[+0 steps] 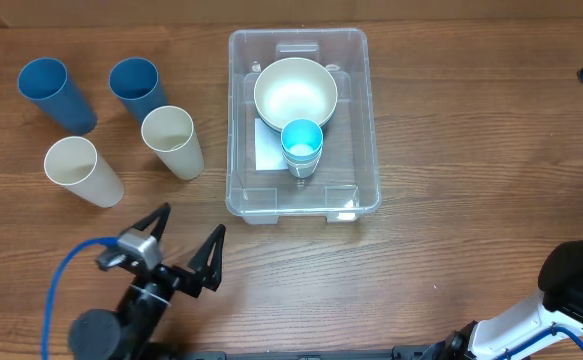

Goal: Pack container
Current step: 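Retract the right gripper and reach the left gripper toward cream cups, then grasp a cream cup rim with the left gripper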

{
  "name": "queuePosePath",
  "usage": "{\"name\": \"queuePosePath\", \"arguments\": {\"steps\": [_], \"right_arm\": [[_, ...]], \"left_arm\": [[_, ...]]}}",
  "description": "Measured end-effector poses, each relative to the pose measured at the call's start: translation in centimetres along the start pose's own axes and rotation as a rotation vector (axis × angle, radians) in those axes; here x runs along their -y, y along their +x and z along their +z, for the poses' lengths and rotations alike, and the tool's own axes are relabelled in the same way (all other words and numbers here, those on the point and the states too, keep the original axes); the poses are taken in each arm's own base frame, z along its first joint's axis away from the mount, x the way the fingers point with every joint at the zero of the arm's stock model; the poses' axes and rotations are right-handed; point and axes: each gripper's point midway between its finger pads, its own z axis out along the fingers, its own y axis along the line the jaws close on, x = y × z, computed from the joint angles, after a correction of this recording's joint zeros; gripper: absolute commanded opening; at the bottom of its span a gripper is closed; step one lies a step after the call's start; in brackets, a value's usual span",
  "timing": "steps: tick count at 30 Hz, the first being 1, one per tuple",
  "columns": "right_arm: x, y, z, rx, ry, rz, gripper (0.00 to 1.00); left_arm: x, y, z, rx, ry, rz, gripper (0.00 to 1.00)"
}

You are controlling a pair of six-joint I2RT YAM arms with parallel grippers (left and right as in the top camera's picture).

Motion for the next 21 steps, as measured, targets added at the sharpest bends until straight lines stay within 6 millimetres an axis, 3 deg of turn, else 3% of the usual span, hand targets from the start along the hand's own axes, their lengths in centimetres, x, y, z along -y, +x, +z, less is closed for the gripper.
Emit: {"name": "queuePosePath", "arguments": {"steps": [2,3,6,10,12,13,16,18,21], "right_arm": [[0.0,0.0,0.0,0.000,0.000,0.001,1.00],[0.0,0.0,0.0,0.000,0.000,0.001,1.00],[0.0,0.0,0.0,0.002,0.000,0.002,1.00],[-0.1,0.0,0.0,-0.001,-0.003,0.002,1.00],[-0.1,0.0,0.0,0.000,-0.004,0.002,1.00],[-0.1,0.0,0.0,0.000,-0.004,0.002,1.00],[-0.1,0.0,0.0,0.000,-0.004,0.002,1.00],[-0.1,0.0,0.0,-0.001,-0.004,0.002,1.00],[-0.1,0.0,0.0,0.000,-0.004,0.002,1.00]], "left_arm": [[0.8,-2.9,0.6,-0.059,-0.019,-0.035,1.00],[0.7,-4.0,2.1,-0.168,-0.048,-0.088,1.00],[-0.8,-3.1,5.1,-0.541,-0.160,-0.222,1.00],[-3.1,-4.5,11.5,-0.824,-0.200,-0.246,1.00],[-4.4,-2.6,13.6,-0.919,-0.202,-0.278,1.00],[-5.0,-1.1,14.0,-0.974,-0.207,-0.303,1.00],[-5.5,1.0,14.0,-1.058,-0.178,-0.279,1.00],[-5.8,1.2,14.1,-1.068,-0.157,-0.231,1.00],[-8.2,1.4,13.3,-1.091,-0.281,-0.139,1.00]]}}
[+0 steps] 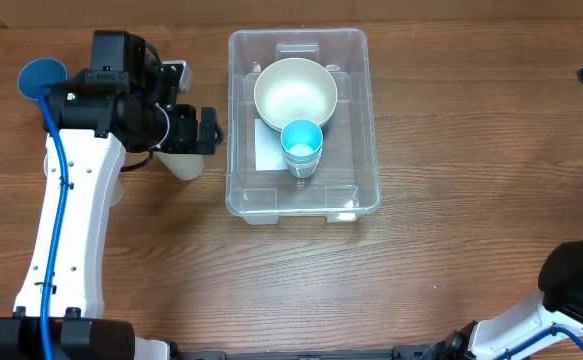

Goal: Pack container
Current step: 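Grasp a cream cup rim with the left gripper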

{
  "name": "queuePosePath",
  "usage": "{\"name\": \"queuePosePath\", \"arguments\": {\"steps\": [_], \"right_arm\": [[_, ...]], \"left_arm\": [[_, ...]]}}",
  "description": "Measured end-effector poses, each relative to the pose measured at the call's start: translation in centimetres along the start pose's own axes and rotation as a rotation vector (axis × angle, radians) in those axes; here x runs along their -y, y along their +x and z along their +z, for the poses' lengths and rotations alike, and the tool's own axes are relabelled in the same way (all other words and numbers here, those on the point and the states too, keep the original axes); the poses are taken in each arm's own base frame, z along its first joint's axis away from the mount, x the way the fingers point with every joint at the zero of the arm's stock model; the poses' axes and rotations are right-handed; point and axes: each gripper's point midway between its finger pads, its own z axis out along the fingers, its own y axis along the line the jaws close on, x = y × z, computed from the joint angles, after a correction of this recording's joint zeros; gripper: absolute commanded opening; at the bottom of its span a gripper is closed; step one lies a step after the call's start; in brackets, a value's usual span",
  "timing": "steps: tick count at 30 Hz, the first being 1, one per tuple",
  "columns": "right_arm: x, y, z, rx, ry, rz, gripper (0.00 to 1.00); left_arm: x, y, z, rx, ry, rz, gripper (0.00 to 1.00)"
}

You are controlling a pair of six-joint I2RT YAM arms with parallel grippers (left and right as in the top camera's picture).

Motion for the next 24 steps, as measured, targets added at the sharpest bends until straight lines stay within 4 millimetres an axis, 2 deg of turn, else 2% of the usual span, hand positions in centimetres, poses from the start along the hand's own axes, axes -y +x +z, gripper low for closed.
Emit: {"name": "queuePosePath", "arguments": {"steps": [1,3,5,7,9,11,12,14,20,23,24], "right_arm": [[0.0,0.0,0.0,-0.001,0.000,0.000,1.00],[0.0,0.0,0.0,0.001,0.000,0.000,1.00],[0.0,0.0,0.0,0.000,0.000,0.000,1.00],[0.0,0.0,0.0,0.000,0.000,0.000,1.00],[0.0,0.0,0.0,0.000,0.000,0.000,1.00],[0.0,0.0,0.0,0.000,0.000,0.000,1.00],[0.0,0.0,0.0,0.000,0.000,0.000,1.00],[0.0,0.0,0.0,0.000,0.000,0.000,1.00],[0.0,0.0,0.0,0.000,0.000,0.000,1.00],[0.0,0.0,0.0,0.000,0.000,0.000,1.00],[0.0,0.0,0.0,0.000,-0.001,0.000,1.00]], "left_arm": [[-1.4,0.0,0.0,-0.002,-0.078,-0.001,1.00],[-2.5,0.0,0.6,-0.019,-0.132,-0.005,1.00],[-3.5,0.2,2.3,-0.070,-0.162,-0.016,0.98],[-4.4,0.7,4.5,-0.140,-0.174,-0.025,0.88],[-5.0,1.1,6.0,-0.186,-0.180,-0.016,0.70],[-5.4,1.3,7.0,-0.214,-0.184,-0.012,0.40],[-5.6,1.4,7.4,-0.224,-0.186,-0.013,0.31],[-5.7,1.5,7.8,-0.236,-0.186,-0.009,0.04],[-5.9,1.4,7.6,-0.234,-0.196,0.000,0.04],[-5.4,1.6,6.5,-0.257,-0.191,-0.005,0.04],[-5.0,1.0,5.2,-0.249,-0.190,-0.003,0.04]]}}
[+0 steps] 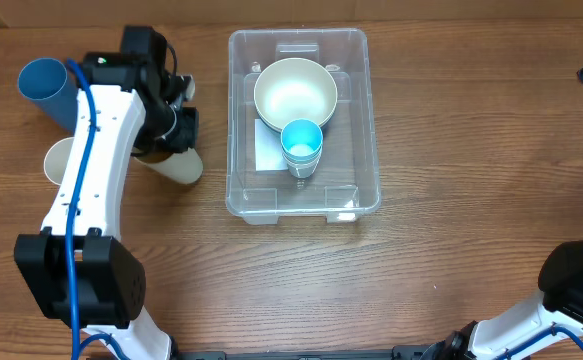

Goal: Pack container
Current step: 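Grasp a cream cup rim with the left gripper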

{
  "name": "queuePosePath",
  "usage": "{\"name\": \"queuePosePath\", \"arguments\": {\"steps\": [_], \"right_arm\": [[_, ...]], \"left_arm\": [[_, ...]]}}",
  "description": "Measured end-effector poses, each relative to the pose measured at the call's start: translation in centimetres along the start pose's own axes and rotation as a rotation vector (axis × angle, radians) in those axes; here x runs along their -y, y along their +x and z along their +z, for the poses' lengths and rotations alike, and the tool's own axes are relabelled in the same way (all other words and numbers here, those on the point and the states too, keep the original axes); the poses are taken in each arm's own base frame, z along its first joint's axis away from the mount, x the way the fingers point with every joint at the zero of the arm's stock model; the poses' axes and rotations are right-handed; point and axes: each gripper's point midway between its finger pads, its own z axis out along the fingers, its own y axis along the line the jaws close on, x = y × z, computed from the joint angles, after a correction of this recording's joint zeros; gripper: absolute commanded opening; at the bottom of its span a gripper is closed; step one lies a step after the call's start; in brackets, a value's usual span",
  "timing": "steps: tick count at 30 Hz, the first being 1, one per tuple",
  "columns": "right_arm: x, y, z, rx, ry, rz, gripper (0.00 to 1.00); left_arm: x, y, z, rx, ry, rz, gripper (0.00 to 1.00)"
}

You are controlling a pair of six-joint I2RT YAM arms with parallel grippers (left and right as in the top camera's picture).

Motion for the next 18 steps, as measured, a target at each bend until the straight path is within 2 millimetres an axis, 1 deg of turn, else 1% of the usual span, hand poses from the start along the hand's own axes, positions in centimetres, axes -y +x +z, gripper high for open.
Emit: {"name": "queuePosePath", "arguments": {"steps": [2,3,4,5,7,8,9,10,11,12,13,14,15,17,18], "right_arm": [[0.0,0.0,0.0,0.001,0.000,0.000,1.00],[0.0,0.0,0.0,0.001,0.000,-0.001,1.00],[0.0,0.0,0.0,0.000,0.000,0.000,1.00],[0.0,0.0,0.0,0.001,0.000,0.000,1.00],[0.0,0.0,0.0,0.001,0.000,0.000,1.00],[0.0,0.0,0.0,0.001,0.000,0.000,1.00],[0.0,0.0,0.0,0.001,0.000,0.000,1.00],[0.0,0.0,0.0,0.001,0.000,0.000,1.00],[0.0,0.0,0.0,0.001,0.001,0.000,1.00],[0.0,0.0,0.0,0.001,0.001,0.000,1.00],[0.0,0.0,0.0,0.001,0.000,0.000,1.00],[0.0,0.0,0.0,0.000,0.001,0.000,1.00],[0.0,0.0,0.0,0.001,0.000,0.000,1.00],[0.0,0.0,0.0,0.000,0.001,0.000,1.00],[0.0,0.0,0.0,0.001,0.000,0.000,1.00]], "left_arm": [[0.2,-0.7,-1.8,0.035,-0.001,0.006,0.04],[0.6,-1.1,-3.5,0.070,-0.001,0.014,0.04],[0.8,-1.2,-4.4,0.093,-0.001,0.019,0.04],[1.0,-1.2,-5.3,0.111,-0.001,0.023,0.04],[1.7,-0.8,-7.9,0.166,0.000,0.040,0.04],[2.5,-0.6,-9.8,0.220,0.002,0.061,0.04],[4.1,-0.1,-12.3,0.292,0.011,0.106,0.04],[6.1,0.5,-14.4,0.358,0.027,0.163,0.04],[8.4,1.1,-16.3,0.427,0.047,0.230,0.04],[11.5,2.3,-18.6,0.507,0.081,0.322,0.04],[12.9,2.9,-19.6,0.538,0.099,0.362,0.04],[15.1,4.1,-20.8,0.585,0.114,0.438,0.04],[18.6,5.9,-22.0,0.630,0.161,0.553,0.04],[21.6,7.7,-22.2,0.640,0.184,0.672,0.04],[23.3,8.5,-21.8,0.633,0.194,0.743,0.04]]}}
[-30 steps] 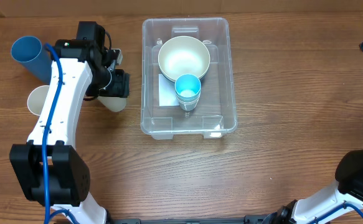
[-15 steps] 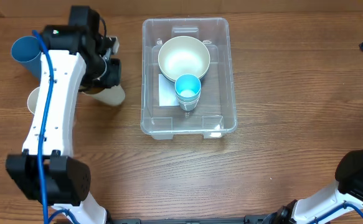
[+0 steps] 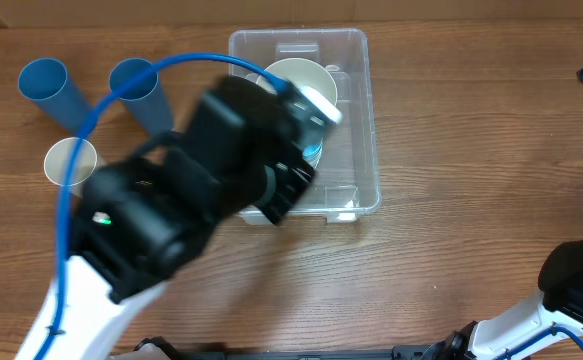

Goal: Pack container
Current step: 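Grasp a cream cup rim with the left gripper, then carry the cream cup into the container's front-right corner and release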

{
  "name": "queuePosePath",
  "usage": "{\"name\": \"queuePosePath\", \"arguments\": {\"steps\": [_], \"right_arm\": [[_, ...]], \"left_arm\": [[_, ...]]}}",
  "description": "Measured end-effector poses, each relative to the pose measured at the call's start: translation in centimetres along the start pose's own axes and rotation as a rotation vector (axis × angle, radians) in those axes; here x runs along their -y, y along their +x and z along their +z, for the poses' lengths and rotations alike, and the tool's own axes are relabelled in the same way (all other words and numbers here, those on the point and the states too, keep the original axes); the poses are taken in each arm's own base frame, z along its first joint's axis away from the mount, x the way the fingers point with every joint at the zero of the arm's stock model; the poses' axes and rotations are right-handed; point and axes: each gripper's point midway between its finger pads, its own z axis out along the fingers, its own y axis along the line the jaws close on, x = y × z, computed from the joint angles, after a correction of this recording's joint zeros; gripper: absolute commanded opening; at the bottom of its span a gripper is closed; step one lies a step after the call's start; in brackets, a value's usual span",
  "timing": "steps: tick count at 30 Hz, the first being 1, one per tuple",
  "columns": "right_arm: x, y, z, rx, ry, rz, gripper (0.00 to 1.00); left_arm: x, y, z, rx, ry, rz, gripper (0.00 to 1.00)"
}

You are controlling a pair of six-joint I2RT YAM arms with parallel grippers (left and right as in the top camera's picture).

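Observation:
The clear plastic container (image 3: 356, 120) stands at mid-table with a cream bowl (image 3: 306, 75) and a blue cup (image 3: 316, 152) inside, both partly covered. My left arm (image 3: 211, 180) is raised high over the container's left half, large and blurred. Its fingers cannot be made out, and neither can anything they might hold. Two blue cups (image 3: 43, 85) (image 3: 136, 82) and one cream cup (image 3: 71, 160) stand at the left. The spot of the second cream cup is hidden by the arm. My right gripper shows only as a dark piece at the far right edge.
A white paper label lies on the container's floor, mostly hidden. The right arm's base (image 3: 576, 285) sits at the bottom right corner. Brown wooden table (image 3: 471, 220) extends to the right of the container.
My left arm was low at the cream cup beside the container, gripper around it. Now it is raised over the container's left side. That cup's spot is covered.
My left gripper stood open near the table's front edge, with all the cups standing at the left. Then it was up by the near blue and cream cups, then down around the cream cup next to the container. Now the arm is over the container.

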Motion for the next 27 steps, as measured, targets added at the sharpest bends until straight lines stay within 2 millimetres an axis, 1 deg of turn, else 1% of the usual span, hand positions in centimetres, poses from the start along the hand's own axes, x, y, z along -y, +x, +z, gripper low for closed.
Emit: {"name": "queuePosePath", "arguments": {"steps": [1,2,3,4,7,9,14,15,18,22,25,27], "right_arm": [[0.0,0.0,0.0,0.000,0.000,0.000,1.00],[0.0,0.0,0.0,0.001,0.000,0.000,1.00],[0.0,0.0,0.0,0.000,0.000,0.000,1.00],[0.0,0.0,0.0,0.000,0.000,0.000,1.00],[0.0,0.0,0.0,0.000,0.000,0.000,1.00],[0.0,0.0,0.0,0.000,0.000,0.000,1.00],[0.0,0.0,0.0,0.000,0.000,0.001,1.00],[0.0,0.0,0.0,0.000,0.000,0.000,1.00],[0.0,0.0,0.0,0.000,0.000,0.000,1.00],[0.0,0.0,0.0,0.001,0.000,0.001,1.00],[0.0,0.0,0.0,-0.001,0.000,0.000,1.00],[0.0,0.0,0.0,0.000,0.000,0.000,1.00]], "left_arm": [[1.5,0.0,0.7,-0.015,0.030,0.043,0.04],[2.9,0.1,1.9,-0.042,0.058,0.092,0.04],[3.5,0.3,3.6,-0.081,0.069,0.117,0.04],[3.7,0.6,5.1,-0.116,0.071,0.129,0.04],[4.1,2.4,10.7,-0.256,0.077,0.140,0.04],[4.3,3.0,12.2,-0.294,0.079,0.143,0.04],[4.5,3.9,14.2,-0.346,0.089,0.148,0.04],[4.7,4.2,14.9,-0.363,0.096,0.147,0.04],[5.4,5.4,15.9,-0.420,0.137,0.142,0.04],[5.7,6.4,16.8,-0.463,0.150,0.141,0.04],[5.8,7.1,17.2,-0.497,0.157,0.139,0.04],[5.9,7.3,17.4,-0.503,0.163,0.138,0.04]]}}
